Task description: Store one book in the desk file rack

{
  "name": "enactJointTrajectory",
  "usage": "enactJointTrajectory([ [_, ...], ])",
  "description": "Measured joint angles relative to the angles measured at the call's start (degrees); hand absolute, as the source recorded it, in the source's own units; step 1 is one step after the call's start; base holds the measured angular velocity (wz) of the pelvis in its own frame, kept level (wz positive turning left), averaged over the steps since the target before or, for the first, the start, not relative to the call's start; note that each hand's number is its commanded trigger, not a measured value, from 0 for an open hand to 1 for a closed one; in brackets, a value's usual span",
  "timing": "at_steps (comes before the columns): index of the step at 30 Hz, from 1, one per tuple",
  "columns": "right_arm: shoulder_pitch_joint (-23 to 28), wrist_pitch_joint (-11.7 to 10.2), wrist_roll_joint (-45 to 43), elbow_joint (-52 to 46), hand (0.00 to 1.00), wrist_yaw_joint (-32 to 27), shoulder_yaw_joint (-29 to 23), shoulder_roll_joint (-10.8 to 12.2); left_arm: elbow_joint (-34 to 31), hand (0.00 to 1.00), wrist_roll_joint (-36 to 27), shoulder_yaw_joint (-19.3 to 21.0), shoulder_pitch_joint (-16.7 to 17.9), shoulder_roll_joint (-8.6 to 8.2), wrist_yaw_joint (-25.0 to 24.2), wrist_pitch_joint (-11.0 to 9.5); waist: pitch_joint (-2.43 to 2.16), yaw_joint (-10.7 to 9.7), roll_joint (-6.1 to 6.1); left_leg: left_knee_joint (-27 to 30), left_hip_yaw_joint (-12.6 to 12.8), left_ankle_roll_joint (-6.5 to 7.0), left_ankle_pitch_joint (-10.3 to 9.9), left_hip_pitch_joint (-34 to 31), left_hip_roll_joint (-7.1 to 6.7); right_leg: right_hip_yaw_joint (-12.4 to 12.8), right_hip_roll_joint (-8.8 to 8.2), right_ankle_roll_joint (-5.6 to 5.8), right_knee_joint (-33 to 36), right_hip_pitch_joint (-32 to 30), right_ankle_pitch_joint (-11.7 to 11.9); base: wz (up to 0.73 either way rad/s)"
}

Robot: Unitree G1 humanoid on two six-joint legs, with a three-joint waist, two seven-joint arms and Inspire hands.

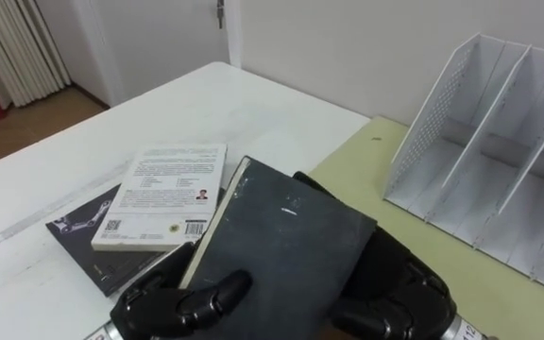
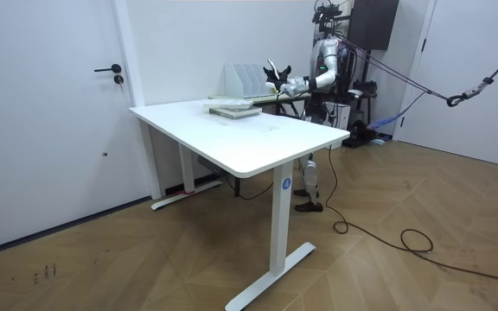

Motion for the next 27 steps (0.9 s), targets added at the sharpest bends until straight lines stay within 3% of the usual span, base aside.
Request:
enactJointTrajectory([
  [1,0.0,0.0,0.0,0.0,0.0,-0.25,0.0,0.0,0.0,1.0,0.0,0.0,0.0,0.0,0.02,0.0,0.03,0.01,0.05,0.02,-0.07,0.01,-0.01,0.09,0.0,-0.05,0.0,0.0,-0.1,0.22,0.0,0.03],
  [2,0.01,0.0,0.0,0.0,0.2,-0.37,0.0,0.0,0.0,1.0,0.0,0.0,0.0,0.0,0.04,0.0,0.04,0.01,0.06,0.02,-0.07,0.01,-0.02,0.13,-0.01,-0.04,0.0,0.0,-0.07,0.22,0.0,0.0],
  [4,0.01,0.0,0.0,-0.01,1.0,-0.51,0.0,-0.04,0.0,1.0,0.0,0.0,0.0,0.0,0.14,0.0,0.04,0.17,0.06,0.03,-0.07,0.02,-0.01,0.23,-0.01,-0.03,-0.01,0.0,-0.01,0.24,0.0,0.0],
  [12,0.0,-0.01,-0.48,0.0,1.0,-1.23,0.02,-0.05,0.46,1.0,0.13,-0.13,0.0,0.06,-0.09,0.01,0.29,0.36,0.4,0.05,-0.12,0.02,-0.01,0.07,-0.04,0.01,0.0,0.0,-0.26,0.13,-0.02,0.0],
  [17,0.03,-0.03,-2.16,0.01,1.0,-2.19,0.11,-0.65,-0.36,1.0,2.44,-1.3,0.0,2.0,-3.01,0.01,0.35,0.51,0.36,0.1,-0.1,0.02,0.0,-0.26,-0.05,0.1,0.02,0.0,-0.14,-0.67,-0.02,0.0],
  [27,0.04,-0.03,-2.79,0.01,1.0,-1.94,0.15,-0.85,-0.74,1.0,3.31,-1.42,0.0,2.19,-3.73,0.32,0.47,0.65,-0.04,0.07,-0.11,0.0,-0.03,-0.52,-0.04,-0.13,0.01,0.0,-0.45,-0.74,-0.02,0.0],
])
